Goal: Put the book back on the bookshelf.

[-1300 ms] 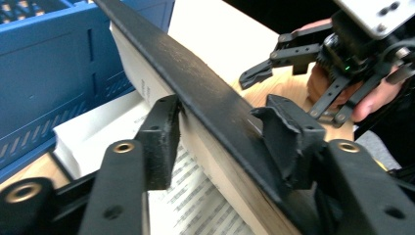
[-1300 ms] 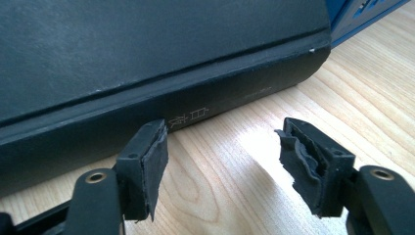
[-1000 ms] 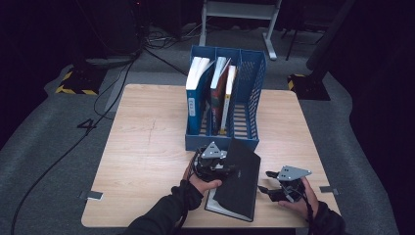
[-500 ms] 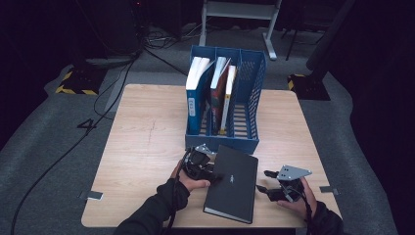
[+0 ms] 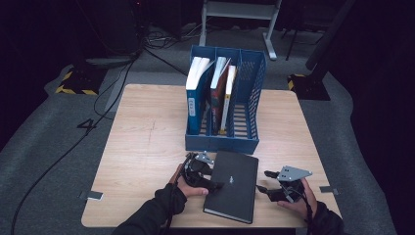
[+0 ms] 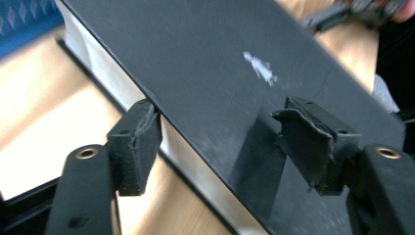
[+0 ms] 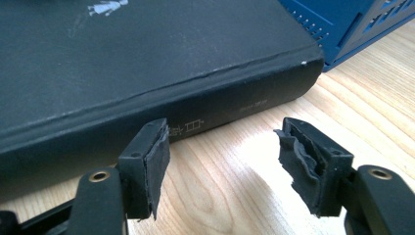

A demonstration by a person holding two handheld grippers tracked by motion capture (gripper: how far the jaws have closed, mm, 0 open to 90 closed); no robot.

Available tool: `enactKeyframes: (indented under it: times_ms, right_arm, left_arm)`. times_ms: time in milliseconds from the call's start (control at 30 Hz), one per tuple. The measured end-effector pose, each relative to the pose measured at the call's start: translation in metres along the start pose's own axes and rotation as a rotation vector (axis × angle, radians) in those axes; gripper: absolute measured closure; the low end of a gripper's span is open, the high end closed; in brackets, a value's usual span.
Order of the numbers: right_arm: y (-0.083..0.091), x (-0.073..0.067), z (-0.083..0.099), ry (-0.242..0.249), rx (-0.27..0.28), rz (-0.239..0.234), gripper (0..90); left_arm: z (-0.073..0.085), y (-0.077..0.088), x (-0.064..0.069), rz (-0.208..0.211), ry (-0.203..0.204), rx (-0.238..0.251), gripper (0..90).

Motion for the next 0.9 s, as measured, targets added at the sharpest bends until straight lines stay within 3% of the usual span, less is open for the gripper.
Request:
enactKeyframes:
  times_ms: [133,233,300,400,433,467,500,600,700,833,900]
  right_arm:
    - [0.000,0.000,0.000,0.001,0.000,-0.001,35.7]
    - [-0.001,0.000,0.001,-0.006,-0.007,-0.004,35.5]
    - [-0.001,-0.001,0.002,-0.002,-0.014,-0.002,35.6]
    - [-0.002,0.000,0.002,-0.006,-0.011,-0.005,35.1]
    - [-0.002,0.000,0.002,-0.007,-0.011,-0.007,34.9]
    - [-0.002,0.001,0.002,-0.009,-0.010,-0.009,34.7]
    - [-0.002,0.001,0.002,-0.009,-0.011,-0.009,34.6]
    - [-0.002,0.000,0.002,-0.001,-0.010,-0.001,34.7]
    - [-0.002,0.001,0.002,-0.003,-0.009,-0.003,34.6]
    - [-0.002,0.001,0.002,-0.002,-0.007,0.003,34.7]
    - [-0.001,0.001,0.001,-0.005,-0.003,0.003,34.7]
  left_arm:
    - [0.010,0.002,0.001,0.019,0.000,0.014,29.1]
    - [0.014,-0.001,-0.001,0.012,0.046,0.017,18.6]
    - [0.014,-0.002,-0.003,0.020,0.065,0.014,16.5]
    - [0.014,-0.008,-0.004,0.072,0.083,-0.010,13.5]
    - [0.013,-0.012,-0.003,0.092,0.078,-0.023,11.8]
    - [0.012,-0.015,0.000,0.086,0.056,-0.036,9.2]
    - [0.011,-0.016,0.003,0.065,0.033,-0.041,5.0]
    - [0.006,-0.015,0.010,0.010,-0.005,-0.037,5.4]
    - [0.003,-0.009,0.014,-0.063,-0.037,0.002,14.1]
    - [0.001,-0.002,0.020,-0.081,-0.079,0.066,17.0]
    - [-0.003,0.007,0.024,-0.078,-0.101,0.134,25.6]
Point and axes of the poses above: each handheld gripper's, and its own axes: y roughly backward along the jaws, z roughly out of its underside, x roughly to its right, the point moved 1 cm from there along -y, roughly forward along the jaws, and after that the axes turned 6 degrees about y, right-handed, at the moved point
